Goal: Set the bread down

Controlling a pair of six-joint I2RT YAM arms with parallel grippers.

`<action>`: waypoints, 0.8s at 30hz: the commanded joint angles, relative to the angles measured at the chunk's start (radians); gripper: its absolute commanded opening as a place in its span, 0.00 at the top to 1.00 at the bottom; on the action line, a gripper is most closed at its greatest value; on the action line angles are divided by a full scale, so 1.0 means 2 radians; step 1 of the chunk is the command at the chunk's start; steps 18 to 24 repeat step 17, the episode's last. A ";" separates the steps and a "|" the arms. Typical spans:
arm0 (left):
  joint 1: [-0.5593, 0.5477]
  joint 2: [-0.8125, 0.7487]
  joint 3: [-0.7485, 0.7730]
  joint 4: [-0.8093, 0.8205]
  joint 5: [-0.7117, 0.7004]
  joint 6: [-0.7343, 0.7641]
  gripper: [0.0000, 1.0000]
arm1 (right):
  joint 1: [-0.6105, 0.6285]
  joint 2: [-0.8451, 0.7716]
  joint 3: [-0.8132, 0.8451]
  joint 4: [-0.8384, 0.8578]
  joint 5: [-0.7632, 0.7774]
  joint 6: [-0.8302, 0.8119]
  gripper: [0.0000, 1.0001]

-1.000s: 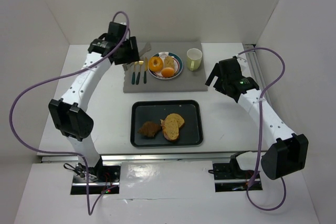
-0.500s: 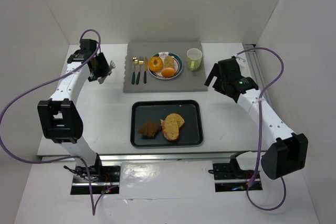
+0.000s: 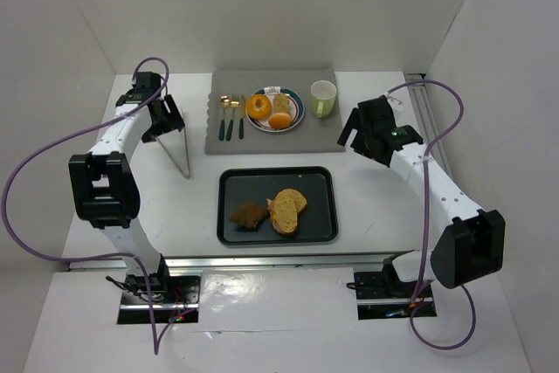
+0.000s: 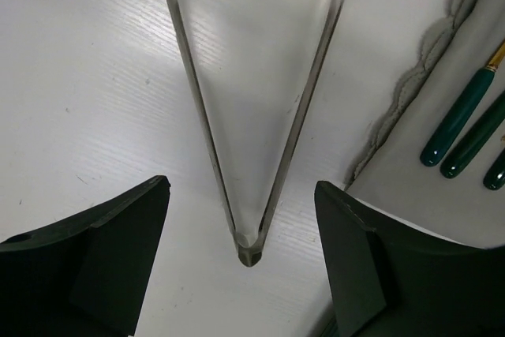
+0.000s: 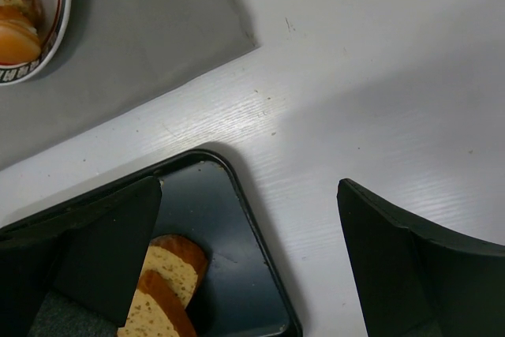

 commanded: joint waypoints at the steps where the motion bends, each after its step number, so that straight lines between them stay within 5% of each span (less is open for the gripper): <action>1: 0.007 -0.028 0.001 -0.003 0.013 0.006 0.13 | 0.004 0.010 0.014 0.023 -0.001 -0.011 0.00; 8: -0.016 -0.125 0.006 -0.039 0.057 0.008 0.13 | 0.004 0.026 0.038 0.008 0.026 -0.011 0.00; 14: -0.072 -0.214 -0.068 -0.033 0.106 0.013 0.13 | 0.004 0.046 0.048 0.003 0.030 -0.016 0.00; 17: -0.108 -0.264 -0.138 -0.006 0.059 -0.001 0.13 | 0.008 0.051 0.043 0.008 0.030 -0.008 0.00; 24: -0.108 -0.264 -0.138 -0.006 0.059 -0.001 0.13 | 0.008 0.051 0.043 0.008 0.030 -0.008 0.00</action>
